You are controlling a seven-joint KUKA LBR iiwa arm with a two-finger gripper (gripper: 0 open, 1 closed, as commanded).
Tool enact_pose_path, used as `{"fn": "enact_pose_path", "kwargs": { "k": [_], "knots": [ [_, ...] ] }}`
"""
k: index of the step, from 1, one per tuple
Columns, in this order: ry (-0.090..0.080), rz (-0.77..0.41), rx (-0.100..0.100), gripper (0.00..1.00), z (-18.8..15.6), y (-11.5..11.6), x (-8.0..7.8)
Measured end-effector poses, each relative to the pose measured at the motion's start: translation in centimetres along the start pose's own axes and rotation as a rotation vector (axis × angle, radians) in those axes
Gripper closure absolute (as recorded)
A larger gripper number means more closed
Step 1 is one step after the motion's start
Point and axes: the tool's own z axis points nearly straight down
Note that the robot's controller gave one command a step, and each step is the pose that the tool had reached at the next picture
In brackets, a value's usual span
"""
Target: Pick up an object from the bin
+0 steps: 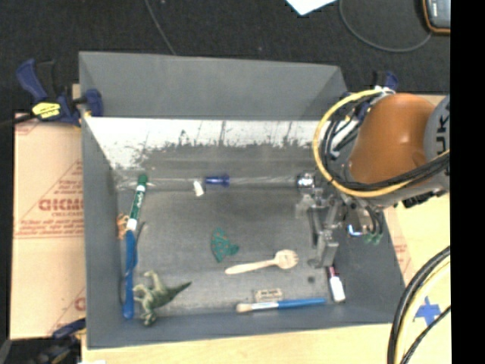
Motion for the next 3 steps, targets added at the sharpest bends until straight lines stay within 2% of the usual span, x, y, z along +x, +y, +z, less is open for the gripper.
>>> {"fn": "enact_pose_path", "kwargs": {
  "k": [1, 2, 3],
  "knots": [
    [-0.008, -0.004, 0.001, 0.00, -0.4, 0.0, -0.2],
    [-0.006, -0.120, 0.000, 0.00, 10.8, 5.3, -1.3],
    [-0.020, -0.014, 0.004, 0.00, 5.0, 6.0, -0.7]
  ]
}}
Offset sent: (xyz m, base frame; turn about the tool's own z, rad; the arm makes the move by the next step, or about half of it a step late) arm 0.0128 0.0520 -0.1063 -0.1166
